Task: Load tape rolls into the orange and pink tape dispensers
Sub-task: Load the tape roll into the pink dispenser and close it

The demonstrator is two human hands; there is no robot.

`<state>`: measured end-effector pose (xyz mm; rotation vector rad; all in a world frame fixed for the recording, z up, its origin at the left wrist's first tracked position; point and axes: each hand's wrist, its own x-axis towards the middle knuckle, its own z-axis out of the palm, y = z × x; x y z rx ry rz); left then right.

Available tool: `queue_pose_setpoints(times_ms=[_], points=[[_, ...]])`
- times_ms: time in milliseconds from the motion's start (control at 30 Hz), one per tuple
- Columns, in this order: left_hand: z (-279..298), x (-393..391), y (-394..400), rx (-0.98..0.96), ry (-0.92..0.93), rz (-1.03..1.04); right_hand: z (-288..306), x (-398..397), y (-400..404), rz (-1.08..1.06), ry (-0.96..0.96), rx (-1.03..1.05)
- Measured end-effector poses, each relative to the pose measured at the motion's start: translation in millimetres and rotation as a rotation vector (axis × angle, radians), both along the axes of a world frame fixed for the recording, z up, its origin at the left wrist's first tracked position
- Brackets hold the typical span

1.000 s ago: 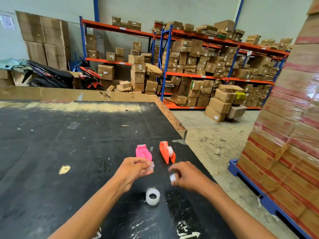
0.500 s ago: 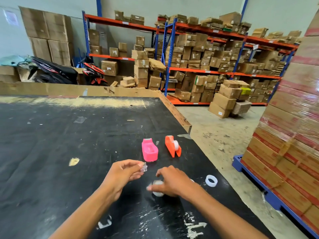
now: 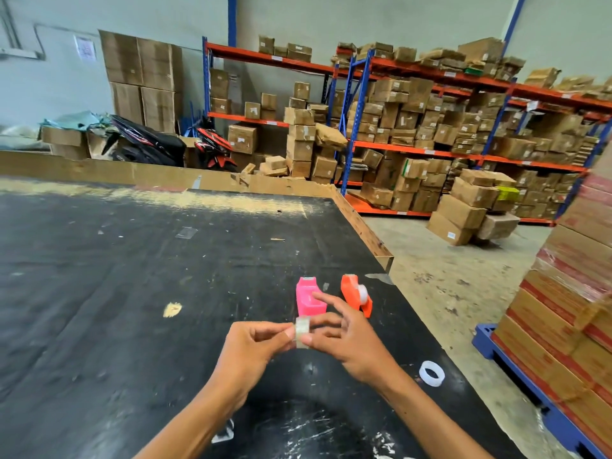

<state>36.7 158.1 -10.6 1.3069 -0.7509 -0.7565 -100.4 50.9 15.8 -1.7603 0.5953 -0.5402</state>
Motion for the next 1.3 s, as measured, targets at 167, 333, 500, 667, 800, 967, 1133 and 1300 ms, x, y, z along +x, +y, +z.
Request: queue_pose_setpoints(times_ms=[167,333,500,667,800,967,1133,1300], points=[[7.4,-1.2,-2.1,-0.033,-0.099,-0.126,3.3,-8.9,-8.5,0.040,-0.016,-0.036],[14.2,-15.9,-16.5,-0.055,-0.042,-0.109,0.8,-8.1,-18.1,-0.044,-0.069,-0.076],[25.5,-27.2,-34.4,-0.065,0.086,-0.085,-6.5,-3.3,-30.8,-0.107,-0.174,-0.161],[29.2,-36.8,-51.5,-0.042,0.092,-0.041,-14.0,-1.0,-47.1,-0.087,-0.165,-0.203],[27.8,-38.5,-62.6,-0.009,0.079,0.005,-18.1,-0.2,-59.7,-0.063,-0.160,-0.236],[29.4,-41.9,-74.4,0.007,0.063,0.026,-21.3,3.9,-73.9,-0.043,-0.146,-0.243],[25.4,-41.3,-79.5,0.057,-0.018,0.055,-21.2,16.4,-83.5,0.028,-0.120,-0.247],[24.3,-33.8,-86.5,0.068,-0.089,0.042,-18.1,31.7,-90.7,-0.026,-0.075,-0.351]])
